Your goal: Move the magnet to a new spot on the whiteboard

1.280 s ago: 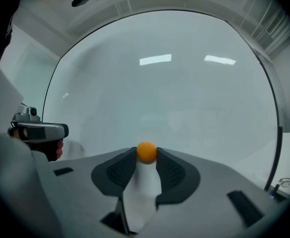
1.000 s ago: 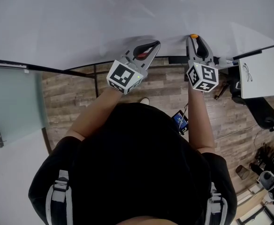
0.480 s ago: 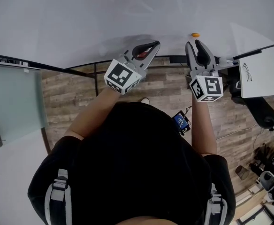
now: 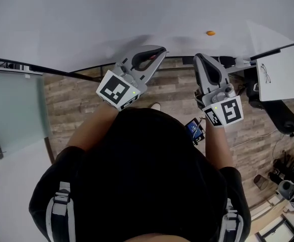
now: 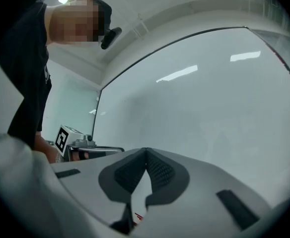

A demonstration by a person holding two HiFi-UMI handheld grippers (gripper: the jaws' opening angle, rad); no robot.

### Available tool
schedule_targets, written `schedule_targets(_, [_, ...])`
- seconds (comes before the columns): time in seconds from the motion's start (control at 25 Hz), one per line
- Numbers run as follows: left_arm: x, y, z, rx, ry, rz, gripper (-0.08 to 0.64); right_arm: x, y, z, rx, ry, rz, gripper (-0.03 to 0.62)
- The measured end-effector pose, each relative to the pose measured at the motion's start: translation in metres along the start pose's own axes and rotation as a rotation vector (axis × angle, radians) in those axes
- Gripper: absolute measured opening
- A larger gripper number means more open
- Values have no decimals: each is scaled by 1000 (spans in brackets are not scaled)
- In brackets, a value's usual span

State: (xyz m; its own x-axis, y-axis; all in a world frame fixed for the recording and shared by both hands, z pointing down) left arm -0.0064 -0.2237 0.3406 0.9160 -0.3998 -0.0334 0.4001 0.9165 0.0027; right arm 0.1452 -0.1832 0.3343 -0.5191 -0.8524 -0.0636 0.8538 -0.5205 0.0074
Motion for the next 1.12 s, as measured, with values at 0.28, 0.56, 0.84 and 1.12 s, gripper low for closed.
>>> schedule_targets(0.28, [-18,3,-21,26,7,9,4,8,-23,-17,-29,-7,-56,0])
schedule_targets(0.56, [-27,0,-17,36,-13,-27,4,10,-24,-3,-24,-37,-35,0])
schedule_targets(0.84, [-32,-4,-11,41,-17,-48,5,10,-24,-2,-46,-41,-26,0])
schedule_targets(1.12, [-33,-6,-10,49,-15,-54,4,10,-23,1,-36,-48,-31,0])
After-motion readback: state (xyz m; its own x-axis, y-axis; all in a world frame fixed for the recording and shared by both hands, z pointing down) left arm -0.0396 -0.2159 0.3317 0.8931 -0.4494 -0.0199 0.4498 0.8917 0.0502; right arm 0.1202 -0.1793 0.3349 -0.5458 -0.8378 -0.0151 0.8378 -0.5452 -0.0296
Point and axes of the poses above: the fingertips, and each gripper's own axes: x forward along the fingers, y to its right, z out of its underside, the point moved 5 cm from there along -x, backward along the fingers, and after that the axes turned 1 degree about z, right-handed, at the moved point
